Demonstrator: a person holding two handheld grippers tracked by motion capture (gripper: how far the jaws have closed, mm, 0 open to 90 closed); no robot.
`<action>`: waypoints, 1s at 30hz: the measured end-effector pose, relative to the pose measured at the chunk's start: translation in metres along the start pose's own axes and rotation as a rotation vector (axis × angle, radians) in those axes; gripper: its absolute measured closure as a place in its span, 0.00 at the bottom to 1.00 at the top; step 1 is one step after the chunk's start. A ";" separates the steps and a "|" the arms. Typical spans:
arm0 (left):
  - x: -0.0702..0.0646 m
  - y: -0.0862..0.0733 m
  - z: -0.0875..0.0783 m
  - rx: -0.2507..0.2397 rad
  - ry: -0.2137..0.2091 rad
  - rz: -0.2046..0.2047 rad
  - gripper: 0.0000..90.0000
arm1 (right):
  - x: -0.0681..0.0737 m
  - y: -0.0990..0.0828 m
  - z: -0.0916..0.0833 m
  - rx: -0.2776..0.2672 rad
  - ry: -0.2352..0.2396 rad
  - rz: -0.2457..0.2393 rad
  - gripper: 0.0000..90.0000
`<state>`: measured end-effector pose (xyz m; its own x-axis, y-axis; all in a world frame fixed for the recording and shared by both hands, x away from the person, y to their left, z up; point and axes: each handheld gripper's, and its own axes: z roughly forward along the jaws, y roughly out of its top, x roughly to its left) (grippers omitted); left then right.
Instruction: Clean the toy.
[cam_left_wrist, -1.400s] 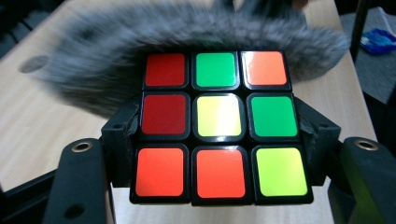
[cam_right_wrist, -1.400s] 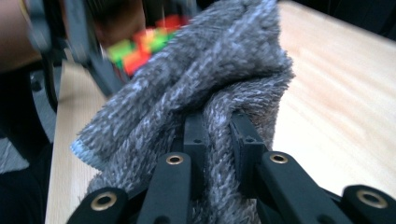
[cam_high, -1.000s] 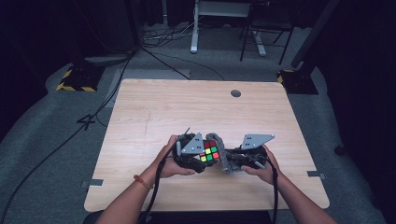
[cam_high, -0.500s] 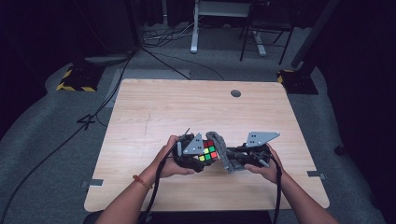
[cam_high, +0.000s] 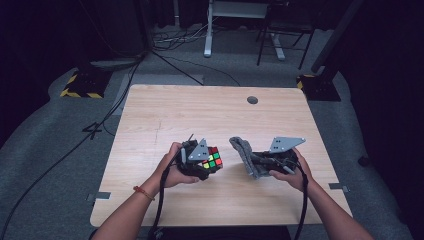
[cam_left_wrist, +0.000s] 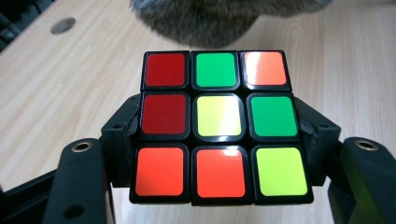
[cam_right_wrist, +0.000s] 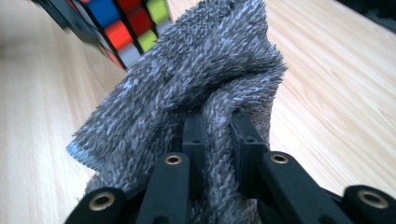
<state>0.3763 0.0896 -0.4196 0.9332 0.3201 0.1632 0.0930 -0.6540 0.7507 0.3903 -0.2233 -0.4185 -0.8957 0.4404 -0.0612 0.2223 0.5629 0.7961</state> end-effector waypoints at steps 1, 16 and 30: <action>0.000 -0.002 0.000 0.000 -0.003 -0.003 0.37 | -0.001 -0.003 -0.002 0.009 -0.007 0.002 0.88; -0.011 -0.027 0.014 0.078 -0.066 -0.032 0.37 | -0.003 -0.044 -0.010 0.090 -0.049 0.024 0.87; -0.014 -0.039 0.020 0.085 -0.092 -0.047 0.37 | 0.006 -0.059 0.008 0.134 -0.023 0.021 0.85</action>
<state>0.3666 0.0963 -0.4640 0.9547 0.2901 0.0667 0.1629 -0.6966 0.6987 0.3751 -0.2487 -0.4707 -0.8814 0.4685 -0.0605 0.2919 0.6409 0.7099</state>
